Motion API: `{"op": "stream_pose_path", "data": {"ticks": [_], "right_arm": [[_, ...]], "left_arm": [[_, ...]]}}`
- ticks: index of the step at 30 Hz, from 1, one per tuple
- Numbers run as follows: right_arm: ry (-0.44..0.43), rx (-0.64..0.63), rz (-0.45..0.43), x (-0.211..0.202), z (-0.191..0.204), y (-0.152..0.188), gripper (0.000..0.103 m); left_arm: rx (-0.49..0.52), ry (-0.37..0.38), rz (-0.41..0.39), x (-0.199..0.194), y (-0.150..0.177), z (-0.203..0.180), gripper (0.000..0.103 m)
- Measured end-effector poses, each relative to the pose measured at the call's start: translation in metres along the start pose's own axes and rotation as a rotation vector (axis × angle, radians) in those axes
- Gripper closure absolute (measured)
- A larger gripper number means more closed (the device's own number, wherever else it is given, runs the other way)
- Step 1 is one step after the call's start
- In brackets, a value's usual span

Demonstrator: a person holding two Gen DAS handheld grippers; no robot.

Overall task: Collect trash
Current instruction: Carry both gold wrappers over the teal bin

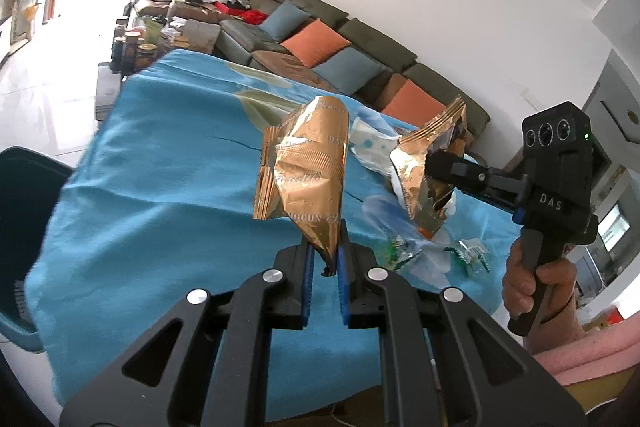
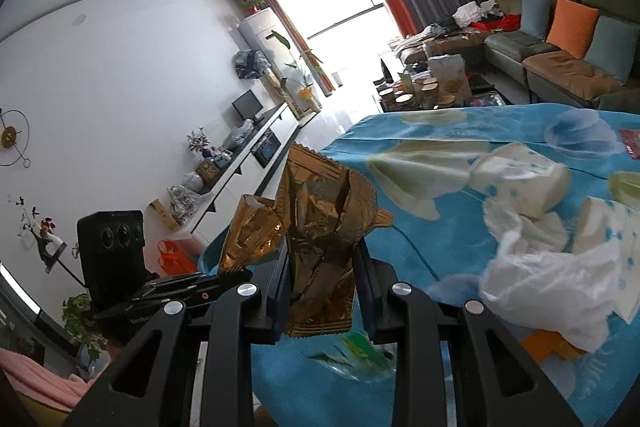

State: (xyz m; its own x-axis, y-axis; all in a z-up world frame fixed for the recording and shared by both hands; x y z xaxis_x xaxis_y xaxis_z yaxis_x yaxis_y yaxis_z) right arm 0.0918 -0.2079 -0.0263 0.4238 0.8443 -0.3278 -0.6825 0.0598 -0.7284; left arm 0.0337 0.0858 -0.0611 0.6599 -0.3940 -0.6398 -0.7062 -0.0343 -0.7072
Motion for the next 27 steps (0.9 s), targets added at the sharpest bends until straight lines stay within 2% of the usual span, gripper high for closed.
{"op": "stream_pose_path", "data": {"ticks": [15,27], "right_arm": [[-0.093,-0.071,0.093,0.071,0.036,-0.009,0.076],[-0.141,-0.113,0.178,0.136,0.058,-0.011,0.076]], "left_arm": [[-0.051,-0.146,-0.046,-0.042,0.006,0.060,0.092],[-0.129,-0.272,-0.072,-0.077,0.015,0.119,0.092]]}}
Point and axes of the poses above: each gripper's, at about its wrist camera, not at the fingertips, and x roughly the way its jaws point, z to its left, y to its underside, the point moved 5 cm from there along x, roughly the way its jaws point, and after that the axes turned 15 degrees about -y, right-handed, at the moved point
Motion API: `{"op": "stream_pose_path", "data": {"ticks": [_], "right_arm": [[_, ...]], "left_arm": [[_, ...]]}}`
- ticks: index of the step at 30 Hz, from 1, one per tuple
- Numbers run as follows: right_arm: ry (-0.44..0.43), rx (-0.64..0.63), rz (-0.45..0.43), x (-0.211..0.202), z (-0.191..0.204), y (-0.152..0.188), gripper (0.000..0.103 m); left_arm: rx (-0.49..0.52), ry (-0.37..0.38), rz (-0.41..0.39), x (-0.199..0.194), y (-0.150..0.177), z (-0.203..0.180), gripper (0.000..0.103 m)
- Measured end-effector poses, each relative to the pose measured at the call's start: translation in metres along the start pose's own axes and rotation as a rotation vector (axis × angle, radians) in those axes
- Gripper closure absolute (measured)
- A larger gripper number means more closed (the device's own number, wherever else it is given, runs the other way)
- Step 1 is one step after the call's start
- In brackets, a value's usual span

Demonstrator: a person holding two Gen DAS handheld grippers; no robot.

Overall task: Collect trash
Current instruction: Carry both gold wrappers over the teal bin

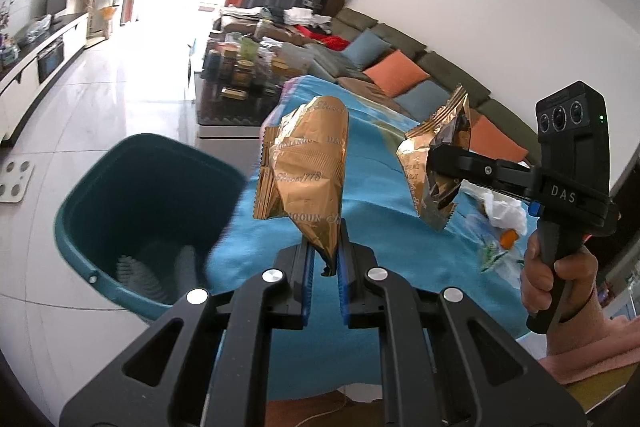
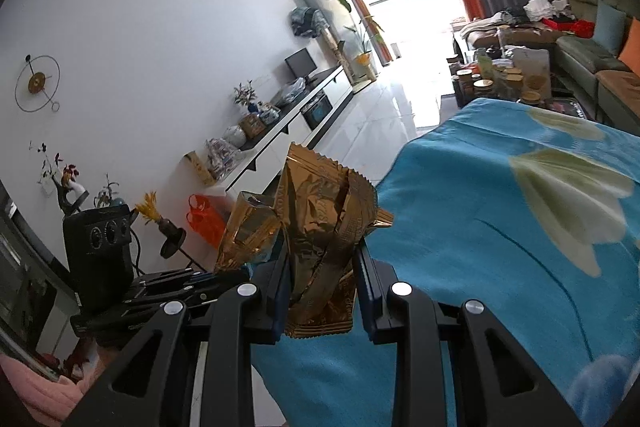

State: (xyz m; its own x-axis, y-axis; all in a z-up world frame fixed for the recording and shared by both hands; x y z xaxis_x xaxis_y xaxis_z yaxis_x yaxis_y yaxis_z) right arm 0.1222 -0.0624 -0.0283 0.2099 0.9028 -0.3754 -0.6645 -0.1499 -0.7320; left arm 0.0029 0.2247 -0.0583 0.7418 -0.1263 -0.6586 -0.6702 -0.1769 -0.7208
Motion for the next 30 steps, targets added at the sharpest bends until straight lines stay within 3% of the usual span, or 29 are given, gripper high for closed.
{"op": "stream_pose_path", "data": {"ticks": [20,30], "right_arm": [[-0.027,-0.022,0.104,0.093,0.012,-0.020,0.076],[-0.004,-0.007,0.166,0.131,0.003,-0.017,0.076]], "left_arm": [[-0.104,-0.163,0.024,0.016,0.005,0.071,0.092],[-0.121,-0.230,0.049,0.033,0.008,0.080,0.092]]}}
Point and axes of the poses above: each gripper's, at about its wrist camera, not at the fingertips, and x roughly the way its jaws point, z to its left, y to its underside, the point moved 5 cm from there along x, roughly the way its jaws point, and after that the axes turned 15 degrees about -y, right-handed, at the moved point
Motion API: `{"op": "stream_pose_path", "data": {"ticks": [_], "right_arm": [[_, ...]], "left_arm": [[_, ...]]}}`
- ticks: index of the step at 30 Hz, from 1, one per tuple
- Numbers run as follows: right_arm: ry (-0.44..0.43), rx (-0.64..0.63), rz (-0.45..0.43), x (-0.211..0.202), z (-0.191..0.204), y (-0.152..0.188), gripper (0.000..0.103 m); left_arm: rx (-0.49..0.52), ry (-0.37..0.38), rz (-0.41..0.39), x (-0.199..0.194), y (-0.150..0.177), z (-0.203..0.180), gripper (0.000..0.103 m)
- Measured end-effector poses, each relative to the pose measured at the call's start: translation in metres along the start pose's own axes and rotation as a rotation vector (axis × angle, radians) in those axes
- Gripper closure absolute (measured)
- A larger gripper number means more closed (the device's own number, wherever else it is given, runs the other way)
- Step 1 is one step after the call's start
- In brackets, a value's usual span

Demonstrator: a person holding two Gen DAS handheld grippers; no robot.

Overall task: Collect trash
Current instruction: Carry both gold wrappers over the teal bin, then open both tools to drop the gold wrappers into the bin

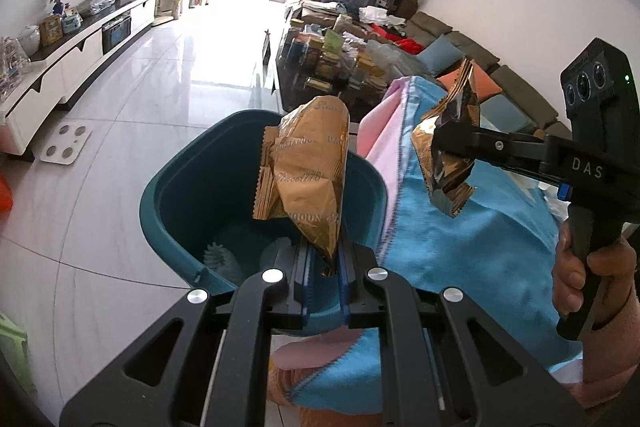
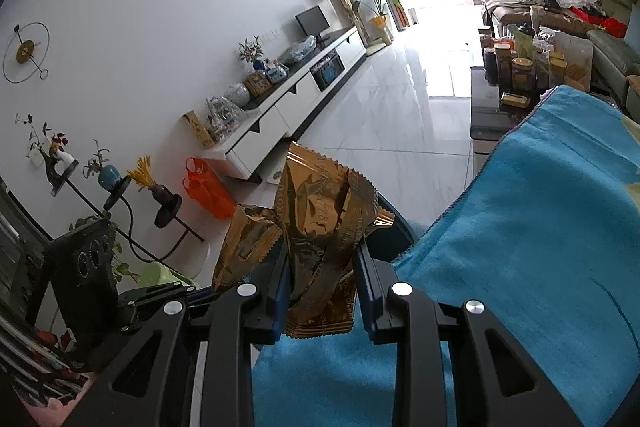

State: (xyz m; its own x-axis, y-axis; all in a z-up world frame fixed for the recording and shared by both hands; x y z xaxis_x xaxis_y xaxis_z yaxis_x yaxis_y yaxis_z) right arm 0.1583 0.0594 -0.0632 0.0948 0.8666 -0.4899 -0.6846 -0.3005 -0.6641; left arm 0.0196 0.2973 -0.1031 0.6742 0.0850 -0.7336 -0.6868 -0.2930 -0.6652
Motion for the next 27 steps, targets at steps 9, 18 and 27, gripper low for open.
{"op": "stream_pose_path", "data": {"ticks": [9,18,27], "right_arm": [[0.027,0.007,0.067,0.037,0.000,-0.003,0.074],[0.075,0.031,0.124,0.066,-0.005,-0.002,0.068],[0.092,0.062,0.119,0.067,-0.012,-0.002,0.055]], "left_arm": [[-0.019,-0.031,0.029,0.018,0.001,0.010,0.092],[-0.040,-0.063,0.074,0.045,0.001,0.007,0.090],[-0.065,-0.069,0.103,0.071,0.001,0.008,0.077]]}}
Point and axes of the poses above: each gripper's, at about its wrist camera, not at the fingertips, and x roughly the way its jaws point, z to its left, y to its underside, the point moved 5 cm from there along x, roughly the way its jaws point, and after that the axes turned 15 degrees about -y, right-handed, at the moved point
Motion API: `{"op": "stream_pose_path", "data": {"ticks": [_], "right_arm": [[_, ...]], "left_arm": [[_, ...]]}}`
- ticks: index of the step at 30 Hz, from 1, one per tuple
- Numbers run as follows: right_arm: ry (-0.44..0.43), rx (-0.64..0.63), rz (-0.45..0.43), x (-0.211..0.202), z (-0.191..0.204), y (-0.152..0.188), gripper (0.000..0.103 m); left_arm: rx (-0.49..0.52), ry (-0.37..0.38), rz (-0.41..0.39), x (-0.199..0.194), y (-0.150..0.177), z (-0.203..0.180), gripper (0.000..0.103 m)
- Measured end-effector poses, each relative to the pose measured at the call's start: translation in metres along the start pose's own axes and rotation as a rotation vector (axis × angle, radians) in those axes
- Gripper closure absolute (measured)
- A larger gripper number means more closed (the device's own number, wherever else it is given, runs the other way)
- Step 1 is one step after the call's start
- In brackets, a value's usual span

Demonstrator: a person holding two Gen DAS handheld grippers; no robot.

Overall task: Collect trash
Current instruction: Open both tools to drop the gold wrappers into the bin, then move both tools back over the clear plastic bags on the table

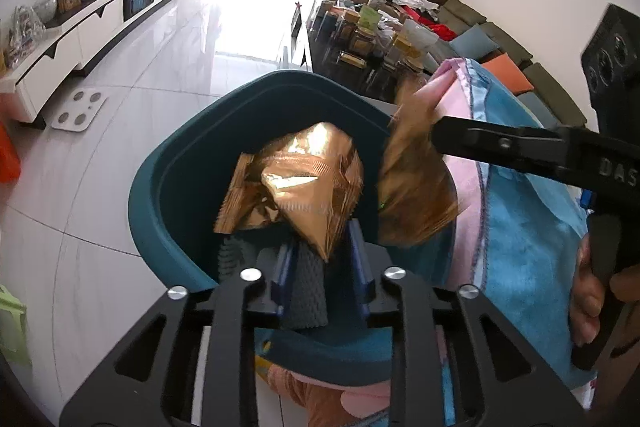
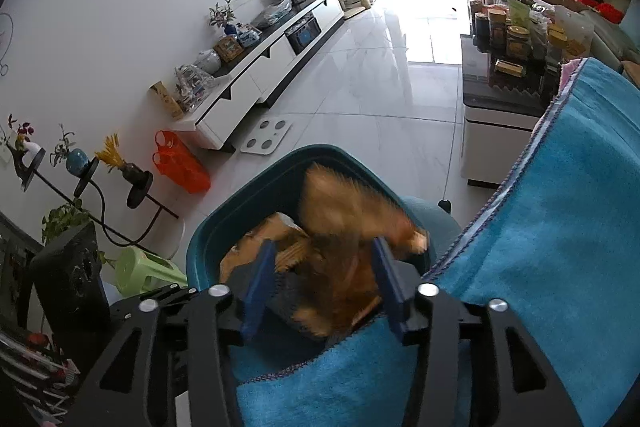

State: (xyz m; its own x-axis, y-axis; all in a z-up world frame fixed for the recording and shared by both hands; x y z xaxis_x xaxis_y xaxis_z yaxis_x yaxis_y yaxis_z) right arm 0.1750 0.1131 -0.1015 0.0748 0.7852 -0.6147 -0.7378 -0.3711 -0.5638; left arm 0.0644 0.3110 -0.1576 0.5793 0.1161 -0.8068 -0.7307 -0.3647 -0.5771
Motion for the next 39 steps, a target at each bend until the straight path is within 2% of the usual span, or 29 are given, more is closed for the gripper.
{"op": "stream_pose_path", "data": {"ticks": [7,10,15,20,24,27,31,35,39], "right_arm": [[-0.005,0.013,-0.016,-0.008,-0.002,0.002,0.053],[-0.016,0.015,-0.039,-0.019,-0.003,0.000,0.053],[-0.047,-0.008,-0.100,-0.055,0.006,0.000,0.052],[-0.053,-0.069,-0.164,-0.108,0.016,0.005,0.048],[-0.032,-0.107,-0.219,-0.159,0.012,0.019,0.048],[-0.009,-0.092,-0.271,-0.201,-0.001,0.035,0.048],[0.053,-0.040,-0.338,-0.254,-0.026,0.067,0.048],[0.162,0.046,-0.391,-0.302,-0.059,0.108,0.048],[0.237,0.121,-0.427,-0.330,-0.082,0.146,0.048]], "left_arm": [[-0.029,-0.003,-0.022,-0.001,-0.004,0.000,0.069],[-0.017,-0.016,-0.074,-0.016,-0.007,-0.005,0.060],[0.024,0.001,-0.172,-0.051,-0.010,-0.022,0.050],[0.111,0.108,-0.251,-0.091,-0.002,-0.062,0.045],[0.193,0.237,-0.255,-0.110,0.011,-0.105,0.042],[0.275,0.359,-0.223,-0.118,0.030,-0.150,0.040],[0.361,0.463,-0.174,-0.120,0.058,-0.195,0.039],[0.440,0.543,-0.120,-0.120,0.083,-0.237,0.039],[0.489,0.602,-0.088,-0.122,0.100,-0.266,0.038]]}}
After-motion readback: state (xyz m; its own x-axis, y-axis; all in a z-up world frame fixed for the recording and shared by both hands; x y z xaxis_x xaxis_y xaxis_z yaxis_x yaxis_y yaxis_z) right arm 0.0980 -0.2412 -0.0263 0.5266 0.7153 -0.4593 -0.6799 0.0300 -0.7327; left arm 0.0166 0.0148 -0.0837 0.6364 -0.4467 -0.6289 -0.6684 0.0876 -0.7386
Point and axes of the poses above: each gripper's, at about its wrist camera, not at the fingertips, and x roughly the way its jaws point, z to its left, y to its underside, the point moved 5 cm from there along x, roughly the way its jaws point, and after that the axes turned 15 degrees about -y, right-handed, at the moved point
